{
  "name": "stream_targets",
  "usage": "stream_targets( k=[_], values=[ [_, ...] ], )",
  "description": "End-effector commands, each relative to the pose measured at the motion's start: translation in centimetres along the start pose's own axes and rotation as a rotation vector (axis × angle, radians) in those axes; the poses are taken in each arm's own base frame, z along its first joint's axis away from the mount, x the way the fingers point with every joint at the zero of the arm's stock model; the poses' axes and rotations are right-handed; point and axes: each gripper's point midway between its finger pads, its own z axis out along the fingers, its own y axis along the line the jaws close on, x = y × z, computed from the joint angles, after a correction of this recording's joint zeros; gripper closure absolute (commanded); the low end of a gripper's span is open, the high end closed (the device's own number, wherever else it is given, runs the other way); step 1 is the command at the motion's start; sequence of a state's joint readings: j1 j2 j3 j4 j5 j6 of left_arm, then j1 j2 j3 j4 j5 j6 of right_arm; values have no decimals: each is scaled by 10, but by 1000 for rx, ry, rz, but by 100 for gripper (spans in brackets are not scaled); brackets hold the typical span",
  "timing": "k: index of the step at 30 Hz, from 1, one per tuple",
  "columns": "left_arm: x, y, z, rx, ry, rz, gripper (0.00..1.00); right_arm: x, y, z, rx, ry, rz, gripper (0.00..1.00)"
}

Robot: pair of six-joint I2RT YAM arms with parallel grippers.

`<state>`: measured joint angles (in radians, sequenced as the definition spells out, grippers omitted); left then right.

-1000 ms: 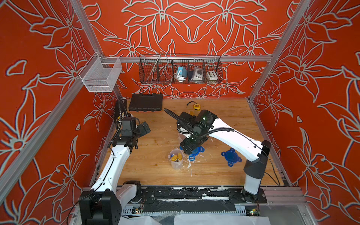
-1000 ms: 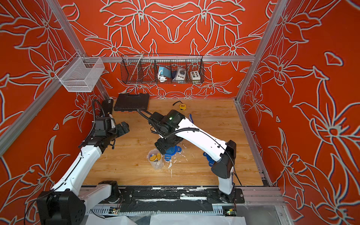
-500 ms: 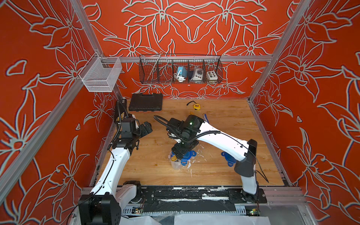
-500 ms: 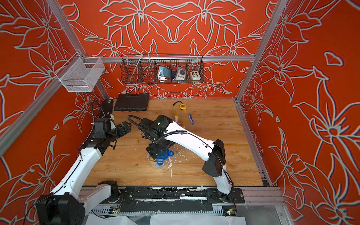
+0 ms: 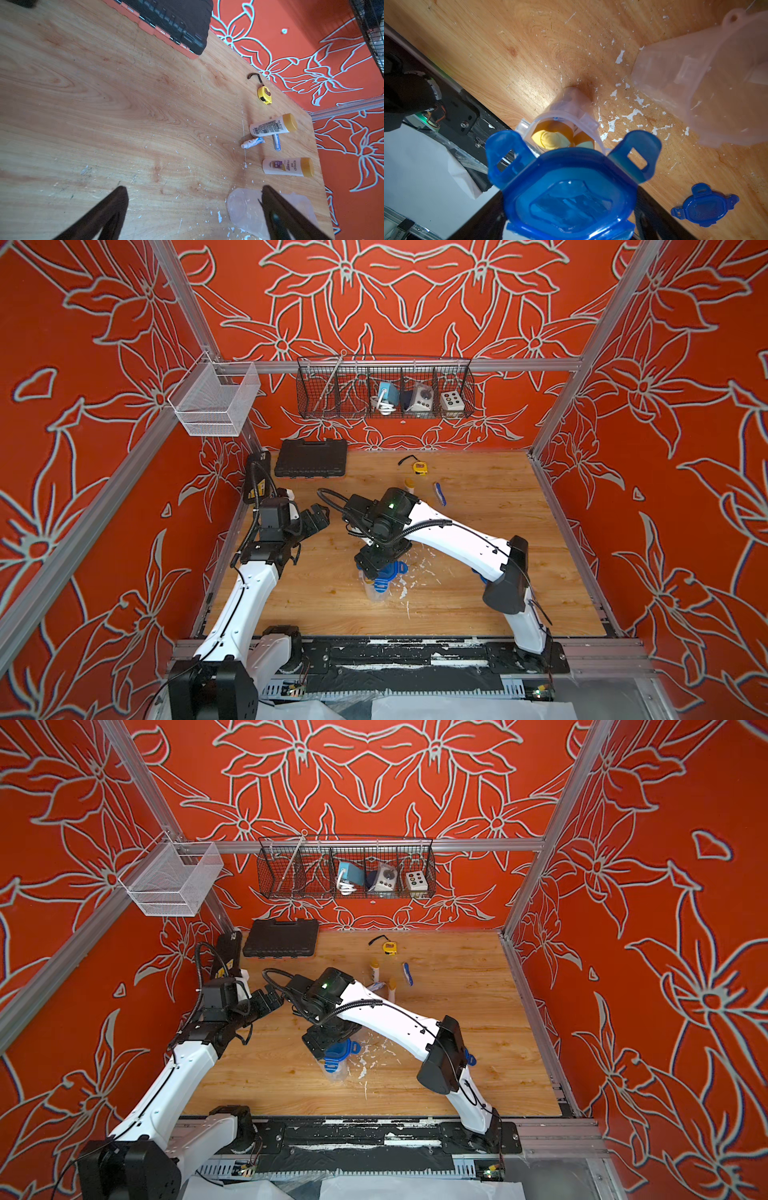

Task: Pack away toiletry kits
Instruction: Close the lid on the container.

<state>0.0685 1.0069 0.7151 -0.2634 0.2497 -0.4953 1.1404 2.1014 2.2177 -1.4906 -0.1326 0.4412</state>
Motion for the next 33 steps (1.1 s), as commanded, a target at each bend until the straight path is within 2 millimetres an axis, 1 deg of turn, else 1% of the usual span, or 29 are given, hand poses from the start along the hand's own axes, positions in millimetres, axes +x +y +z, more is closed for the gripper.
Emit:
stream_targets(
  k=[1,4,7,8,13,19,25,29,33],
  values=[
    [-3,-3,-1,24,-19,-9,2,6,0,3,26,28,24,22],
    [-1,-5,0,35,-12,-6,2,5,-2,5,39,30,33,22],
    [5,-6,2,57,4,-24,2,5,0,8,39,36,36,22],
    [2,-10,-4,76,-17,-18,2,5,0,9,40,38,36,22],
    [3,-10,-6,75,-18,-11,2,3,0,15,52,46,36,23],
    [8,-10,-6,88,-10,-21,2,0,-1,21,66,56,30,23],
    [11,-9,-6,94,-6,-24,2,2,-4,26,82,77,22,23],
    [11,-9,-6,91,-10,-18,2,2,-3,27,83,77,17,23],
    [15,-7,-5,91,-3,-15,2,2,-2,23,90,66,-4,23]
  ],
)
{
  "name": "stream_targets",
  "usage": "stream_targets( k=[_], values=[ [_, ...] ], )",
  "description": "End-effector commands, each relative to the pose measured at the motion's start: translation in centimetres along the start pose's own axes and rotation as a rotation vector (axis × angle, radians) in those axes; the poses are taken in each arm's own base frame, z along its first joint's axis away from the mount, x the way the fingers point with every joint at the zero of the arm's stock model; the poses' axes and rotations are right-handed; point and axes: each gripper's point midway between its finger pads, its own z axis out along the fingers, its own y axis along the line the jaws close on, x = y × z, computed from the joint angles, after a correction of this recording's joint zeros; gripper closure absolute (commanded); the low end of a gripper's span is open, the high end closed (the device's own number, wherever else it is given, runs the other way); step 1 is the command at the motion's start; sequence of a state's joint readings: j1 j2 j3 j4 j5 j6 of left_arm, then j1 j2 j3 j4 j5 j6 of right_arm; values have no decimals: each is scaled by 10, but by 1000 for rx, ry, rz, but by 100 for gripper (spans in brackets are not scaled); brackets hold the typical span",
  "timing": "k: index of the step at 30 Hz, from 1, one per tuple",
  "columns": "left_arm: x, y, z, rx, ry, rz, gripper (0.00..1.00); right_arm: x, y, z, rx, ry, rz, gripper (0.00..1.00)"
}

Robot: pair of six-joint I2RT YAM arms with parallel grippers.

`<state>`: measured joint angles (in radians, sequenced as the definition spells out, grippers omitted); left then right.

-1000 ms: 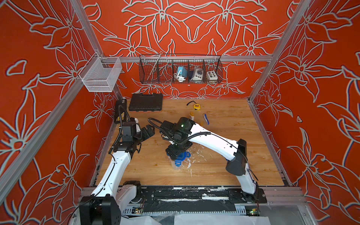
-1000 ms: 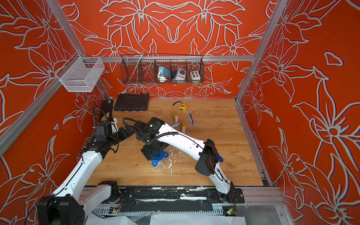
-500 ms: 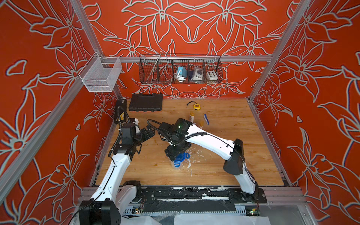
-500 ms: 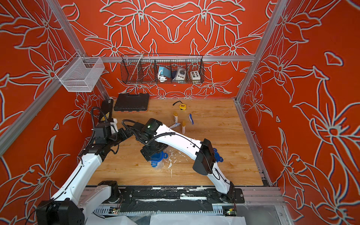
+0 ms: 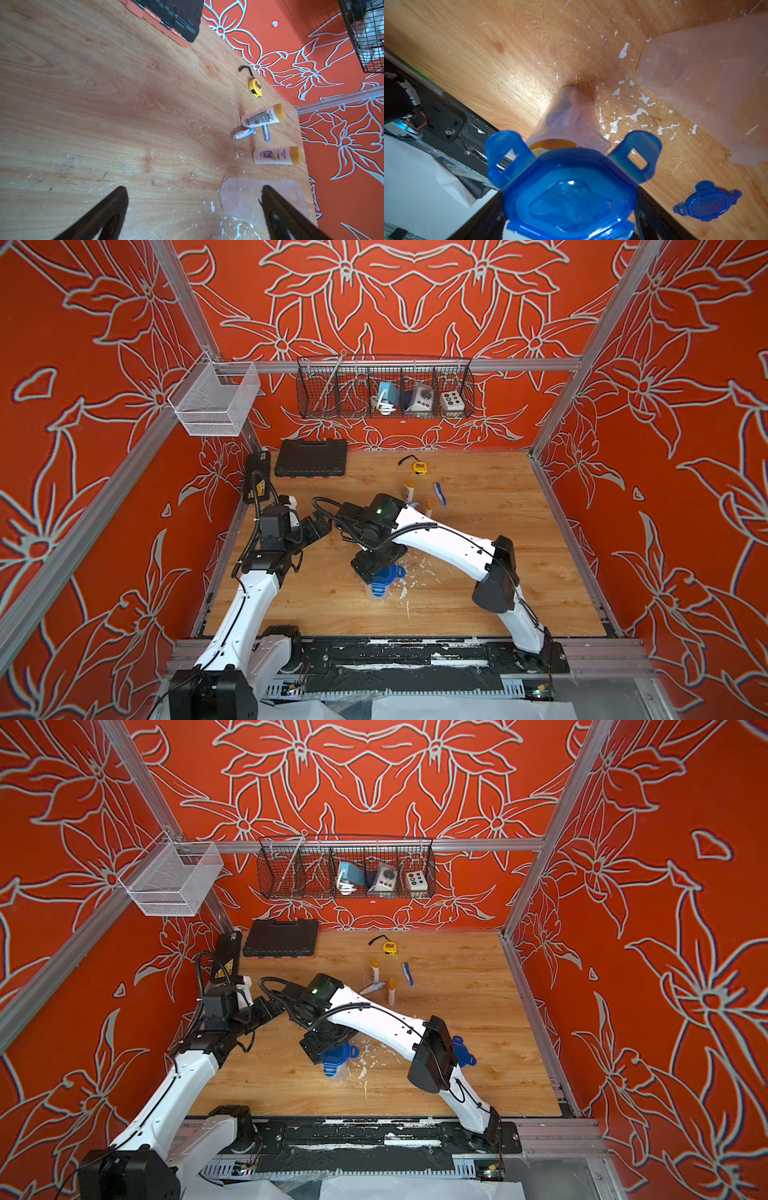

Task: Pack away toiletry kits
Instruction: Close the lid on the container.

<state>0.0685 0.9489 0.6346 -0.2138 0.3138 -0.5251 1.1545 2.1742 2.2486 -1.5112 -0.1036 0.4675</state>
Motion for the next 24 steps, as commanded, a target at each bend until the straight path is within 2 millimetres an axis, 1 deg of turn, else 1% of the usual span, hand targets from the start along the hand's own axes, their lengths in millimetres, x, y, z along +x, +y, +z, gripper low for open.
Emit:
stream_targets(
  k=[1,13,17,21,24],
  values=[
    [-1,-3,-2,22,-14,7,2,5,-2,1,43,17,-23,23],
    [4,3,-2,10,-14,14,2,6,0,-4,55,11,-47,22],
    [6,4,-2,7,-12,14,2,5,-1,-11,65,-4,-54,22],
    [7,5,-2,6,-11,15,2,6,-1,-8,72,5,-59,22],
    [7,4,-3,7,-12,15,2,2,-1,-7,74,-2,-61,22]
  ],
)
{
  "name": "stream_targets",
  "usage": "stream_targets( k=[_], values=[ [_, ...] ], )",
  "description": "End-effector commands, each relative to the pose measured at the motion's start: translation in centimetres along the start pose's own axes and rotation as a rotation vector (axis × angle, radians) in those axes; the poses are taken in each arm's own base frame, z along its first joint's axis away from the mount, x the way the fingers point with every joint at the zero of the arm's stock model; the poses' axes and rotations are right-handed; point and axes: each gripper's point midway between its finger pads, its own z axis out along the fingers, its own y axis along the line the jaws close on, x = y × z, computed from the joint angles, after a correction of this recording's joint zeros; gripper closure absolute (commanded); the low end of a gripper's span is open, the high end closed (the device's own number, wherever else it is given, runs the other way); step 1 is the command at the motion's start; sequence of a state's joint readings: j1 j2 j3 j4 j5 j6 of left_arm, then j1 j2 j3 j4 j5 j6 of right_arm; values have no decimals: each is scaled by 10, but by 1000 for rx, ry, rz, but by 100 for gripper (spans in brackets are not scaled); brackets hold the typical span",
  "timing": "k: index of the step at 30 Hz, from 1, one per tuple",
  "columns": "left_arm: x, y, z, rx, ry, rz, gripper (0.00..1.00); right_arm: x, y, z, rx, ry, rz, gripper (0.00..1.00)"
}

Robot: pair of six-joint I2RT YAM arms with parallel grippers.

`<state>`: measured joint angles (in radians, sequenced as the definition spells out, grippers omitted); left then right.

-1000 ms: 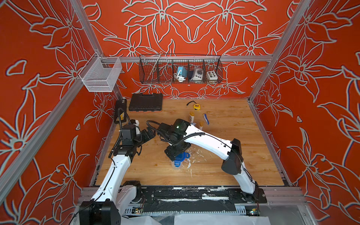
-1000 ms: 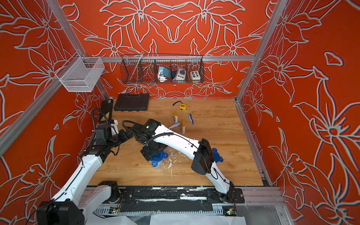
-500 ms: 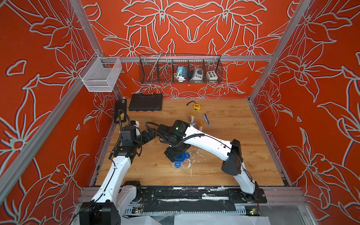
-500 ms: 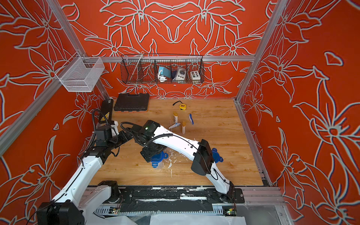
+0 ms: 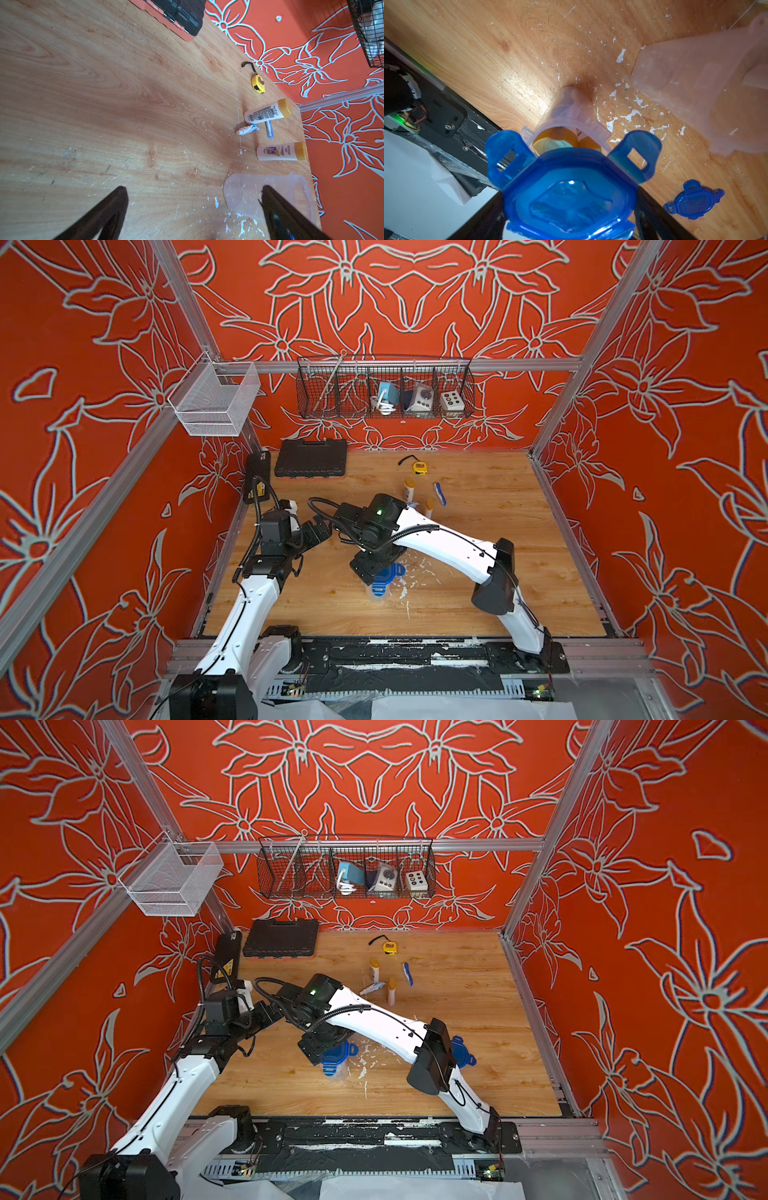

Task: Pack away toiletry kits
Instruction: Close the lid on the container.

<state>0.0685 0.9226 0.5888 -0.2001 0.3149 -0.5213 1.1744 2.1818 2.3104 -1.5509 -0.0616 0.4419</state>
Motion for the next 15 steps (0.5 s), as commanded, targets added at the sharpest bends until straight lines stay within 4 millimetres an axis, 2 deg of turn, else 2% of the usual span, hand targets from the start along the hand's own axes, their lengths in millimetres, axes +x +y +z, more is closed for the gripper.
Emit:
stream_targets(
  k=[1,15],
  values=[
    [-3,-2,-3,8,-18,14,2,1,-2,5,39,21,-17,22],
    [-4,-1,-7,-2,-26,21,2,4,0,19,51,55,-17,22]
  ],
)
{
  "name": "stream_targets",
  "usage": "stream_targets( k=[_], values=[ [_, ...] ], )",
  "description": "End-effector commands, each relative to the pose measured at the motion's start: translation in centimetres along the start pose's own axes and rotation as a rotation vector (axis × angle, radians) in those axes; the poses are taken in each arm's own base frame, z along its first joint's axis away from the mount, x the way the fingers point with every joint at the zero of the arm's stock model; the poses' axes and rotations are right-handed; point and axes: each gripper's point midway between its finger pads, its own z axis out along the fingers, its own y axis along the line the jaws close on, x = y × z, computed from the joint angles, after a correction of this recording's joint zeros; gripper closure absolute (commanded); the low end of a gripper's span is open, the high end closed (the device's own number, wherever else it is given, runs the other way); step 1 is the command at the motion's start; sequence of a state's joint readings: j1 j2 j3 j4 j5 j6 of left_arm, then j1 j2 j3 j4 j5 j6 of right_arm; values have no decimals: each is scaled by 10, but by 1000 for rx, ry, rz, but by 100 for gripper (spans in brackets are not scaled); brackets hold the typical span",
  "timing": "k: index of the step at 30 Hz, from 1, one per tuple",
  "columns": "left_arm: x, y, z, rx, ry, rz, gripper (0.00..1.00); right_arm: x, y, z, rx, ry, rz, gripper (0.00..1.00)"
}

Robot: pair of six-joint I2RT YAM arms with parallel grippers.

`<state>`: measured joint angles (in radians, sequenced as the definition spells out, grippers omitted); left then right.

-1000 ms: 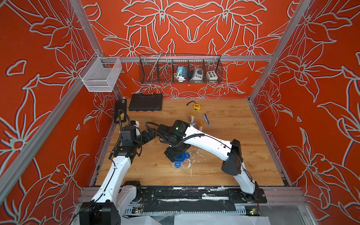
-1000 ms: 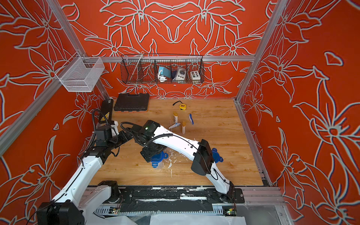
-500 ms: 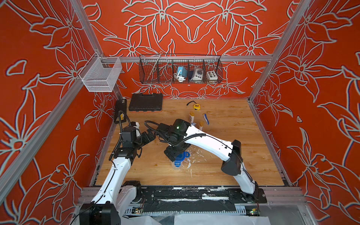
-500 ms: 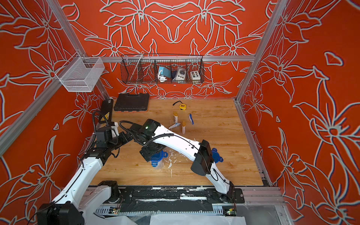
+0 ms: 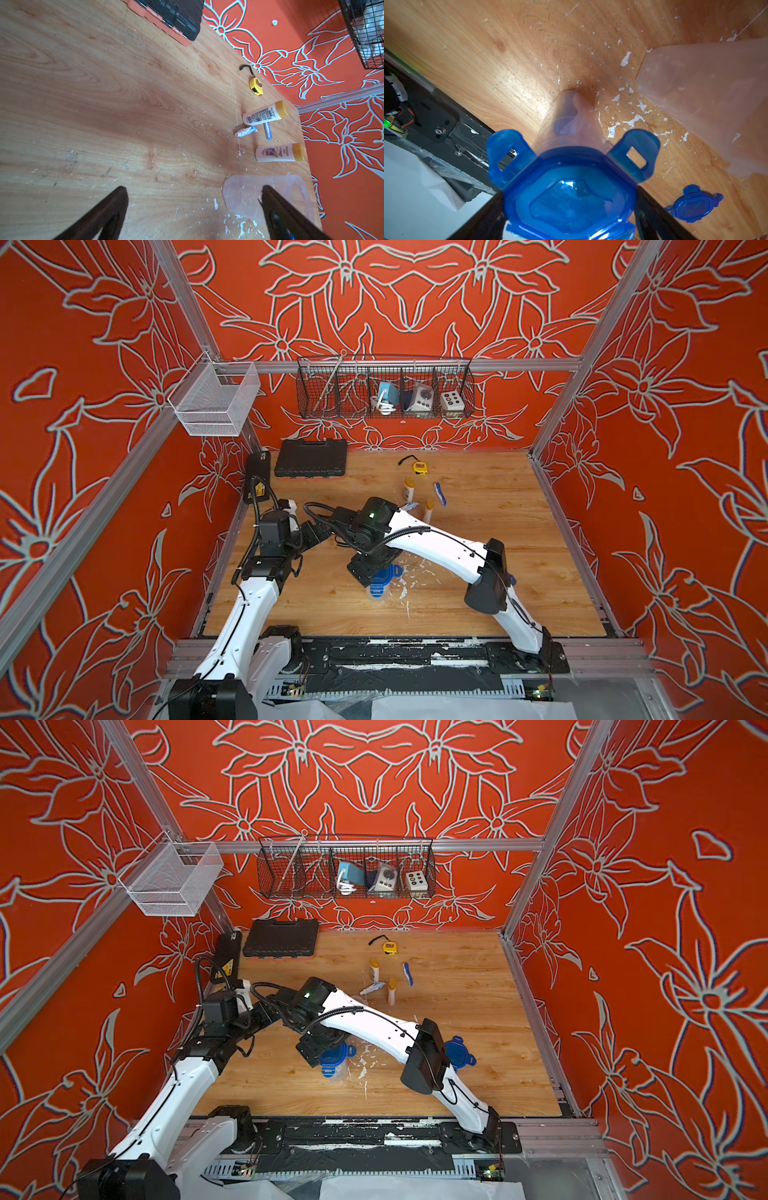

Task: Pack away toiletry kits
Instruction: Close the lid on the container.

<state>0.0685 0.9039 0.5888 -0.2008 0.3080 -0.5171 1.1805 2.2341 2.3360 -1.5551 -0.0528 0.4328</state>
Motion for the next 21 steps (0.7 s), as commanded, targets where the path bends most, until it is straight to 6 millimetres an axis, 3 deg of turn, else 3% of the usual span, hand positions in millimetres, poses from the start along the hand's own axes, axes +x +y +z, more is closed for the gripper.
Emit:
stream_targets(
  k=[1,9,21],
  values=[
    [0,1,-3,-5,-7,11,2,8,-3,4,36,32,-1,22],
    [0,0,-3,2,-4,10,2,10,-4,3,48,26,-2,19],
    [-2,-1,-5,-4,-7,38,2,4,-3,-9,48,-22,-7,2]
  ],
)
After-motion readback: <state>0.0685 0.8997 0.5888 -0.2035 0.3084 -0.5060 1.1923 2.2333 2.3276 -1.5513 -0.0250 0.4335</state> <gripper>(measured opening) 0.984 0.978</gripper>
